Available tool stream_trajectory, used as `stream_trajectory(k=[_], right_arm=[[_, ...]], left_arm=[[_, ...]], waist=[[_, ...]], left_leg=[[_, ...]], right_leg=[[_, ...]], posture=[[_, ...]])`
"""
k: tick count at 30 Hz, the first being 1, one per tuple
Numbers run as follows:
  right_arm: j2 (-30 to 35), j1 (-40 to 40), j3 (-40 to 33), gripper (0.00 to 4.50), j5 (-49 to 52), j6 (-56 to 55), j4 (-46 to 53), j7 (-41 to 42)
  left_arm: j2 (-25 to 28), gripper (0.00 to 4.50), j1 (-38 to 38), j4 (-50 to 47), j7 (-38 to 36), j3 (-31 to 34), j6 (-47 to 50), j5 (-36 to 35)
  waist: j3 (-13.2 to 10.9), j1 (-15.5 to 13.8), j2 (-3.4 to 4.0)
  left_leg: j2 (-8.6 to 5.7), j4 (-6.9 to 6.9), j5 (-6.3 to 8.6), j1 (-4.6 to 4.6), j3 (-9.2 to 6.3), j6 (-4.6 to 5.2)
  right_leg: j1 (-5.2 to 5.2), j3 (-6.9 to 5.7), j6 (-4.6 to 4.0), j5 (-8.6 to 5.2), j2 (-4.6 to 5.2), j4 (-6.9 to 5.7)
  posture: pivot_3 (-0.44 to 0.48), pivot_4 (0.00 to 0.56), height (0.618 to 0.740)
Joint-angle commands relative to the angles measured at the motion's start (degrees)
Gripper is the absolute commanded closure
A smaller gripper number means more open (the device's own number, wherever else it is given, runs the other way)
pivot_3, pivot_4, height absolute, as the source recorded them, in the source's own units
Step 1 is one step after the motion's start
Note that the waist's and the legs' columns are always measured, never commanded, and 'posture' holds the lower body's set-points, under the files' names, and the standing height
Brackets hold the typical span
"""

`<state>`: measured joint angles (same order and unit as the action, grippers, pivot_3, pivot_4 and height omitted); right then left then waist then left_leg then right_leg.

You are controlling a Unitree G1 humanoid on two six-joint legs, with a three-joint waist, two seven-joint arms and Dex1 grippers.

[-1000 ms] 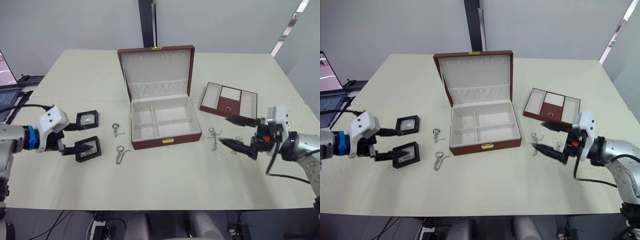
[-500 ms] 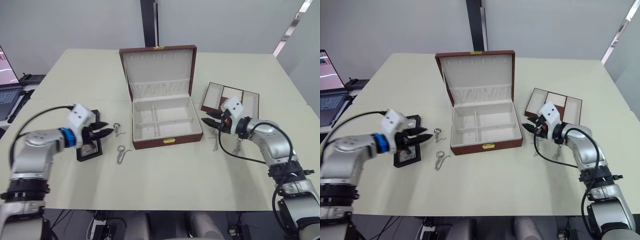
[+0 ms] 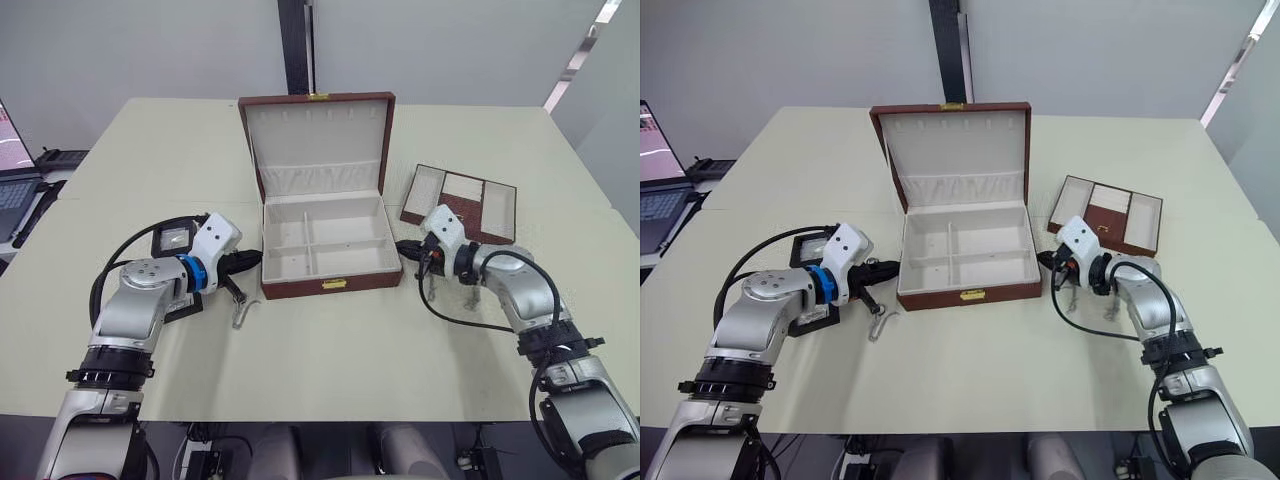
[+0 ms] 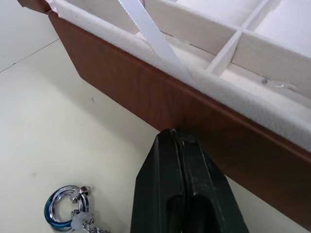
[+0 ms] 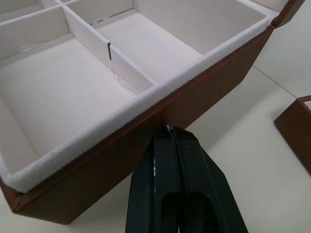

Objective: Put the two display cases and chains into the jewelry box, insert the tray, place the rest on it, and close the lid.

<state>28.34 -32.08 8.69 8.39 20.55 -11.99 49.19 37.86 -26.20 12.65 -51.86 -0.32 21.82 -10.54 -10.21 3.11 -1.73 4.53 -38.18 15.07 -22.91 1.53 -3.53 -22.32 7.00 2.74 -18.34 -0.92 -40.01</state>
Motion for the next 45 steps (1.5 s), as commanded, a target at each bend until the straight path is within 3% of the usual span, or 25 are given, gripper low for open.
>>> stream_trajectory(k=[1,29,42,45], right_arm=[[-1.2,0.7,0.3,4.48,2.6,1.0,6.2,2.2],[-0.6,2.4,-2.0,4.48,2.1,1.7,7.2,2.0],[5.6,5.9,-10.0,4.48,6.6,0.5,9.4,3.9],[7.1,8.1,-12.0,4.48,11.0,2.5,13.8,6.9]], left_arm=[[-1.3,4.5,-1.6,-0.7,-1.3,-1.6,-1.6,-0.1],[-0.9,4.5,-1.4,0.3,-2.1,-1.7,-2.7,0.7],[5.8,4.5,-3.5,5.5,-5.9,3.4,-6.4,-0.9],[9.0,4.5,-3.8,6.8,-8.5,4.5,-7.3,-1.0]], waist=[[0.0,0.0,0.0],[0.0,0.0,0.0],[0.0,-0.1,0.0],[0.0,-0.1,0.0]], left_leg=[[0.0,0.0,0.0,0.0,0.0,0.0],[-0.01,0.0,0.0,0.0,-0.02,0.0],[-0.02,0.01,0.0,0.0,-0.01,0.0],[-0.02,0.02,0.0,-0.01,-0.01,0.01]], right_leg=[[0.0,0.0,0.0,0.0,0.0,-0.01],[0.02,-0.01,0.0,0.0,0.0,0.01],[0.01,0.0,0.01,0.0,-0.01,0.04],[0.0,0.0,0.01,-0.01,-0.02,0.04]], posture=[[0.0,0.15,0.74],[0.0,0.15,0.74],[0.0,0.15,0.74],[0.0,0.15,0.74]])
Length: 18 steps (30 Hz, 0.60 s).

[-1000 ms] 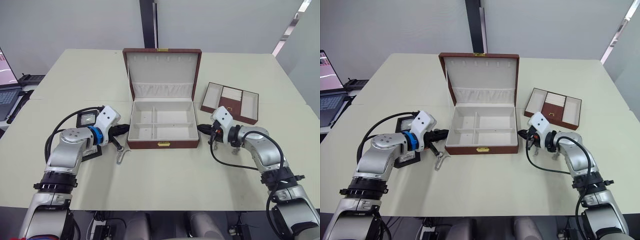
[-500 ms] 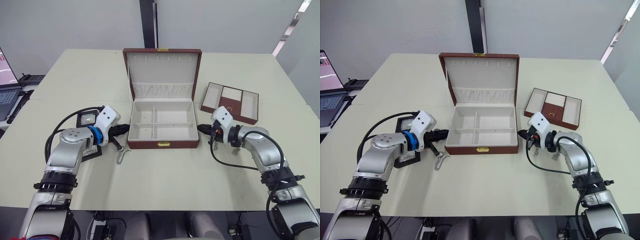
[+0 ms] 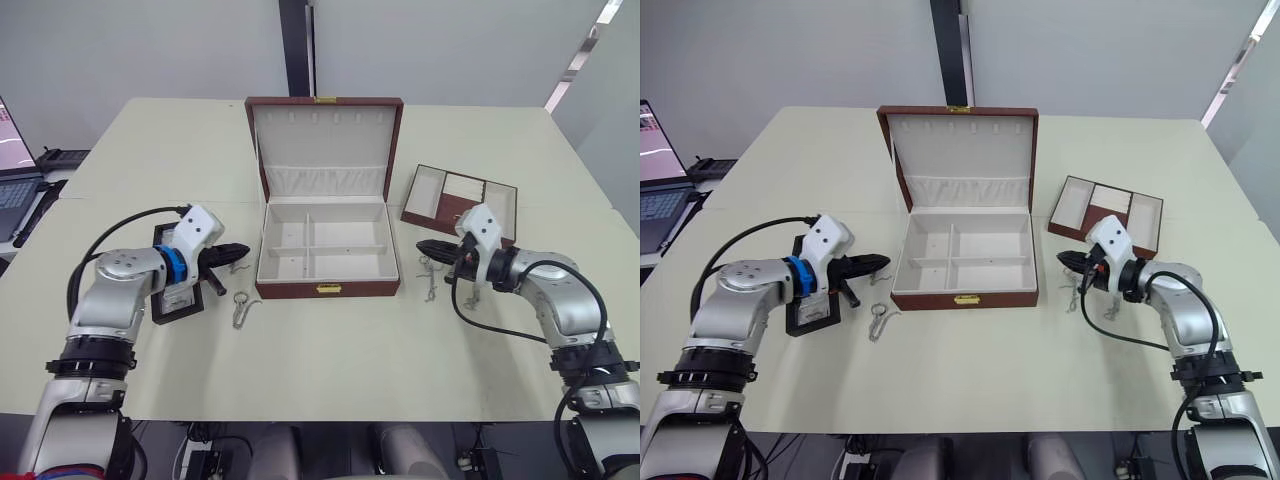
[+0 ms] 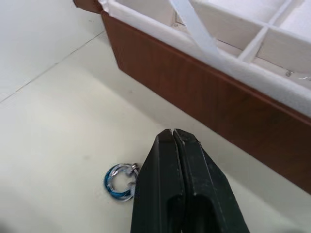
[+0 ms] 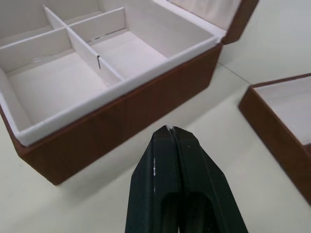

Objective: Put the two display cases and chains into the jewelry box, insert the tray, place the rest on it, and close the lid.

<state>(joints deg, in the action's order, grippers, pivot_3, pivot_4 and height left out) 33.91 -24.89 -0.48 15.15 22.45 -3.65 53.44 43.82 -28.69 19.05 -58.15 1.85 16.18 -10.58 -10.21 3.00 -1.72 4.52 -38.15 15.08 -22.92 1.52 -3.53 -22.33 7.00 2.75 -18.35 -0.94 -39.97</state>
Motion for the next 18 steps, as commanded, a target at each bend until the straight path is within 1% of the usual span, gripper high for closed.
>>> stream_trajectory(k=[1,4,5,6,7,8,9,12,13,15,18], right_arm=[[2.1,1.6,-3.5,4.48,5.7,0.8,7.1,3.8],[4.2,3.2,-5.4,4.48,10.7,3.3,11.5,6.7],[5.3,3.7,-6.1,4.5,13.1,5.1,13.4,8.0],[6.3,4.0,-7.1,4.31,16.2,7.0,16.1,9.4],[7.3,4.3,-7.9,4.1,19.5,9.1,18.9,10.5],[8.3,4.8,-8.4,3.97,22.1,10.8,21.7,11.5],[9.1,5.2,-8.6,3.74,23.8,11.9,23.5,12.0],[10.8,7.1,-8.2,2.95,25.4,12.2,28.0,12.6],[11.4,8.3,-7.6,2.69,25.5,11.9,30.2,12.9],[12.3,10.1,-6.4,2.17,24.7,10.8,33.3,13.4],[13.3,12.0,-4.6,1.3,22.7,8.4,35.9,14.0]], left_arm=[[4.4,4.5,-1.2,0.6,-3.4,2.7,-2.1,-1.1],[9.0,4.5,0.0,0.8,-8.2,3.2,-3.2,-1.6],[10.9,4.23,0.4,1.1,-10.1,3.3,-3.9,-1.6],[13.4,4.15,1.2,0.9,-12.8,3.3,-4.1,-1.8],[15.8,3.97,2.1,0.3,-15.3,3.3,-4.1,-1.9],[18.0,3.68,3.4,-0.8,-17.7,3.4,-3.8,-2.4],[19.4,3.41,4.4,-1.7,-19.1,3.5,-3.5,-2.7],[22.8,2.48,9.7,-6.0,-22.6,5.1,-2.3,-4.7],[23.9,2.18,12.4,-8.1,-23.7,6.6,-1.4,-5.9],[25.3,1.6,16.9,-10.5,-25.0,8.7,-1.0,-6.8],[26.2,0.67,23.8,-9.7,-25.4,9.9,-4.2,-5.1]], waist=[[0.0,0.1,0.0],[0.0,0.2,0.01],[0.0,0.2,0.01],[0.0,0.2,0.01],[0.0,0.3,0.02],[0.0,0.3,0.03],[0.0,0.3,0.03],[0.0,0.2,0.03],[0.0,0.2,0.03],[0.0,0.2,0.01],[0.0,0.2,0.02]], left_leg=[[0.0,0.02,0.0,0.0,-0.01,0.0],[0.0,0.04,0.0,-0.01,0.01,0.0],[0.0,0.04,0.0,-0.01,0.01,0.0],[0.0,0.04,0.0,-0.01,0.0,0.0],[0.01,0.06,0.01,0.0,0.0,0.01],[0.02,0.08,0.01,-0.01,0.01,0.01],[0.02,0.1,0.01,0.01,0.02,0.01],[0.06,0.12,0.01,0.03,-0.03,0.01],[0.06,0.11,0.01,0.02,-0.03,0.01],[0.06,0.11,0.01,0.01,-0.04,0.01],[0.07,0.11,0.01,0.02,-0.03,0.01]], right_leg=[[0.0,0.0,0.0,0.0,-0.01,0.01],[-0.01,0.02,0.0,0.0,-0.01,0.02],[-0.01,0.02,0.0,0.0,0.0,0.03],[-0.01,0.01,0.0,-0.01,-0.01,0.04],[-0.01,0.01,0.0,-0.01,-0.01,0.05],[-0.03,0.02,-0.01,-0.01,-0.01,0.05],[-0.03,0.02,-0.02,-0.02,-0.01,0.05],[0.01,-0.07,-0.1,-0.08,0.0,0.04],[0.0,-0.08,-0.1,-0.08,0.0,0.03],[0.02,-0.08,-0.1,-0.09,0.02,0.03],[-0.01,-0.09,-0.11,-0.1,0.01,0.03]], posture=[[0.0,0.15,0.74],[0.0,0.15,0.74],[0.0,0.15,0.74],[0.0,0.15,0.74],[0.0,0.15,0.74],[0.0,0.15,0.74],[0.0,0.15,0.74],[0.0,0.15,0.74],[0.0,0.15,0.74],[0.0,0.15,0.74],[0.0,0.15,0.74]])
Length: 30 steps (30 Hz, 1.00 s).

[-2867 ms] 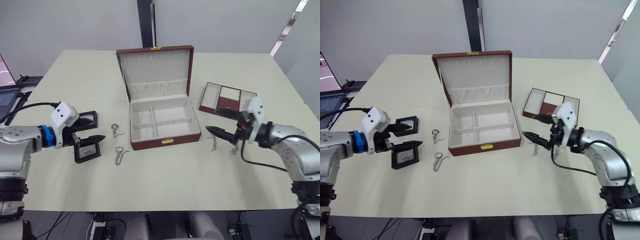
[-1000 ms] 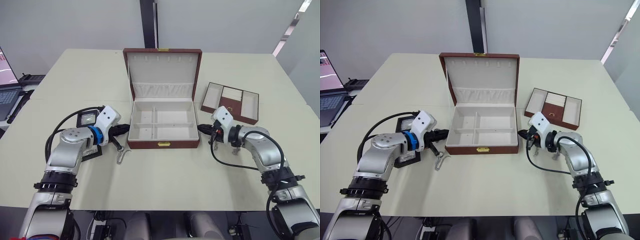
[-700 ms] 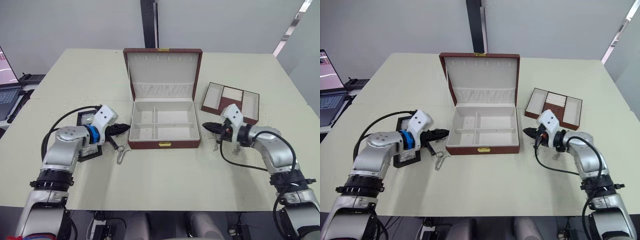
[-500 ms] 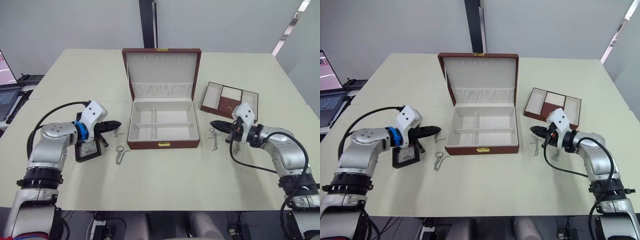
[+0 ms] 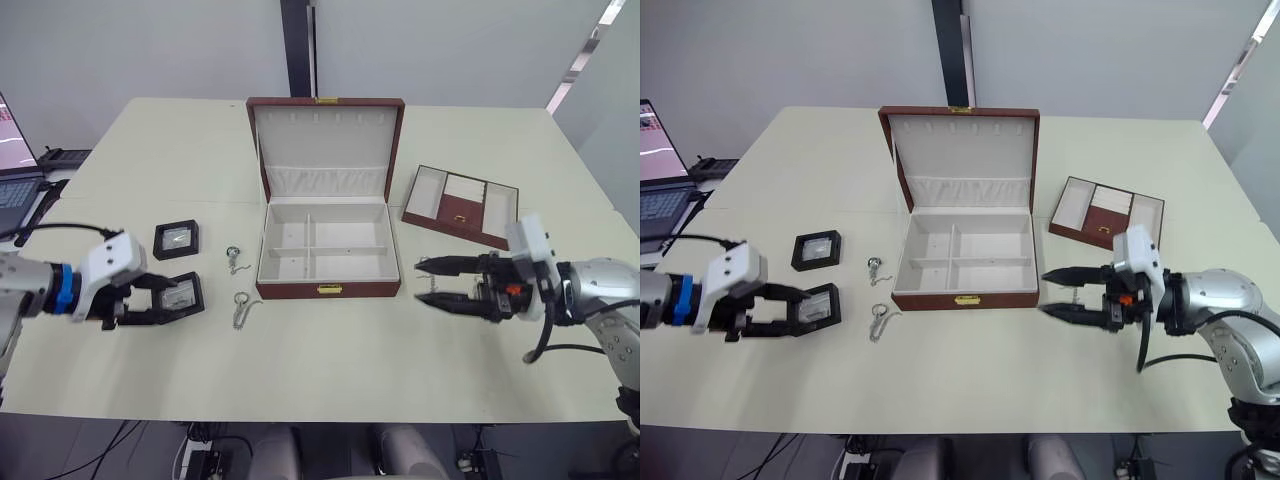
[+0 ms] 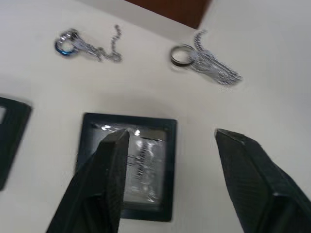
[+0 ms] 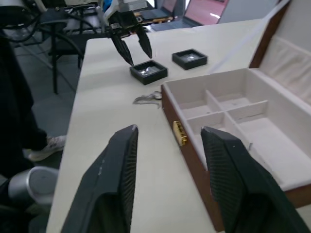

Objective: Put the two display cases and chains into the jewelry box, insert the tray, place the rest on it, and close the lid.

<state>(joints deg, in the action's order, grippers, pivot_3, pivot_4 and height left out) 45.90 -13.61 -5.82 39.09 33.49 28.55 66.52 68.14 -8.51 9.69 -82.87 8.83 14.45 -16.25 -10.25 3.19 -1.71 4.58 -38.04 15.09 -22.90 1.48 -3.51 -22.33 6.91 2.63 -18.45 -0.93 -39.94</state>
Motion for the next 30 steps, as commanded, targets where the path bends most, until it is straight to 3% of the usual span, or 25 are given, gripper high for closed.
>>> stream_trajectory(k=[1,2,4,20,30], right_arm=[[1.4,1.0,1.0,0.99,-1.2,-2.9,4.0,0.9],[1.4,1.1,1.2,0.66,-1.1,-3.2,4.1,0.7],[1.4,1.2,1.6,0.01,-1.3,-3.6,4.2,0.7],[1.5,1.8,2.1,0.01,-0.3,-3.1,4.6,-0.8],[0.8,2.0,2.2,0.0,-0.6,-3.7,4.1,-1.1]], left_arm=[[1.7,0.38,4.7,0.4,-0.1,3.0,-3.8,1.3],[1.5,0.08,5.1,1.0,0.4,2.8,-4.8,1.8],[0.6,0.0,4.5,1.6,1.7,2.3,-5.8,2.3],[-2.7,0.0,1.1,2.4,5.1,-2.0,-6.0,4.0],[-3.1,3.04,0.2,2.7,5.6,-2.4,-5.1,4.4]], waist=[[0.0,0.0,0.0],[0.0,0.0,-0.01],[0.0,-0.1,-0.07],[0.0,-0.4,-0.07],[0.0,-0.4,-0.07]], left_leg=[[0.01,0.0,0.0,-0.01,0.0,0.0],[0.01,0.0,0.0,0.01,0.0,0.0],[0.01,0.0,0.0,0.01,-0.02,0.0],[0.0,0.01,0.0,-0.01,-0.02,0.0],[0.01,0.0,0.0,0.0,-0.02,0.0]], right_leg=[[-0.03,0.0,0.0,0.0,0.0,0.0],[-0.02,-0.01,0.0,0.0,0.0,-0.01],[-0.02,-0.03,0.0,0.0,-0.01,-0.01],[-0.03,-0.03,-0.05,-0.03,-0.02,-0.01],[-0.02,-0.03,-0.05,-0.03,-0.02,-0.02]], posture=[[0.0,0.15,0.74],[0.0,0.15,0.74],[0.0,0.15,0.74],[0.0,0.15,0.74],[0.0,0.15,0.74]])
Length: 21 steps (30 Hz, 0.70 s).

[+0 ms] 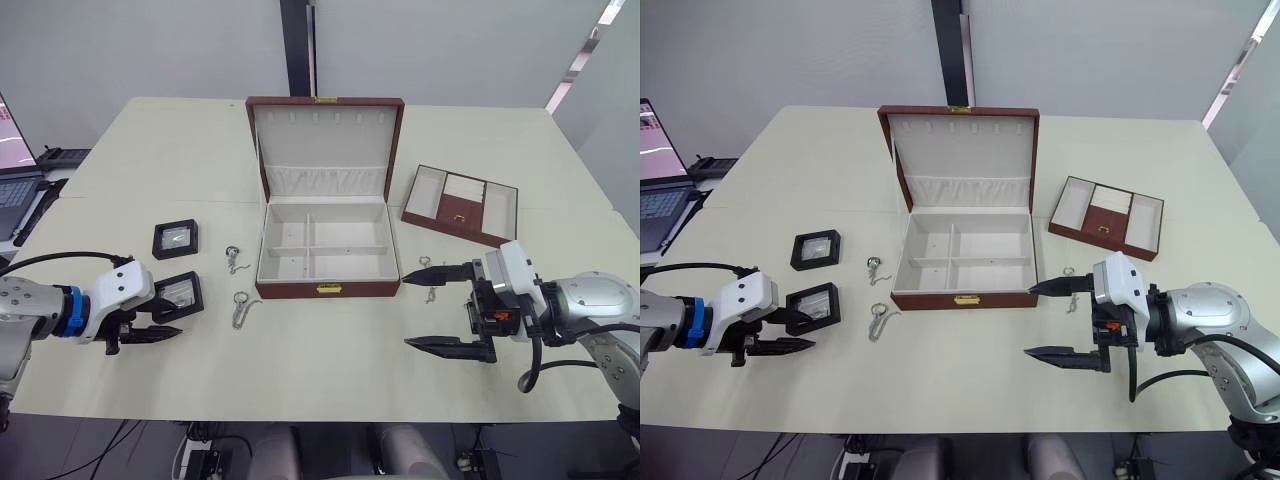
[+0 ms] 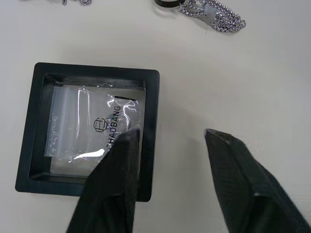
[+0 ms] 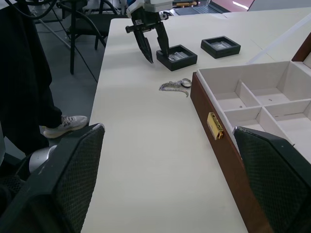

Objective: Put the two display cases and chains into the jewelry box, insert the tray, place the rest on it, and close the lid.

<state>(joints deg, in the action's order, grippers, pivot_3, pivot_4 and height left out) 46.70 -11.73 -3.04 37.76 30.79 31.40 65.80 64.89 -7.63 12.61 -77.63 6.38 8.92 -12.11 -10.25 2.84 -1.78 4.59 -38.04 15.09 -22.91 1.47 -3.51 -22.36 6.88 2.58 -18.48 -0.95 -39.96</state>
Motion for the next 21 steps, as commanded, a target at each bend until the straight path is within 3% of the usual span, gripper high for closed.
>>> stream_trajectory(k=[1,5,21], right_arm=[[-0.2,0.2,-0.6,0.0,0.7,-1.2,1.3,-0.6],[-0.8,1.0,-0.6,0.0,-0.1,-2.5,0.8,-1.1],[-2.0,1.3,-1.8,0.0,0.9,-3.3,-0.2,-2.1]], left_arm=[[0.1,3.32,-0.8,-0.1,0.4,0.0,0.4,0.3],[0.1,4.48,-1.0,0.5,0.9,-0.5,-0.1,0.9],[0.9,4.48,-3.3,1.5,0.1,0.2,-0.2,0.2]], waist=[[0.0,0.0,0.0],[0.0,0.0,0.0],[0.0,0.0,0.0]], left_leg=[[0.0,0.0,0.0,0.0,0.0,0.0],[0.0,0.0,0.0,0.0,0.0,0.0],[0.0,-0.01,0.0,0.01,-0.01,0.0]], right_leg=[[0.0,0.0,0.0,0.0,0.0,0.0],[0.0,0.0,0.0,0.0,0.0,0.0],[0.01,-0.01,0.0,0.0,0.0,-0.02]], posture=[[0.0,0.15,0.74],[0.0,0.15,0.74],[0.0,0.15,0.74]])
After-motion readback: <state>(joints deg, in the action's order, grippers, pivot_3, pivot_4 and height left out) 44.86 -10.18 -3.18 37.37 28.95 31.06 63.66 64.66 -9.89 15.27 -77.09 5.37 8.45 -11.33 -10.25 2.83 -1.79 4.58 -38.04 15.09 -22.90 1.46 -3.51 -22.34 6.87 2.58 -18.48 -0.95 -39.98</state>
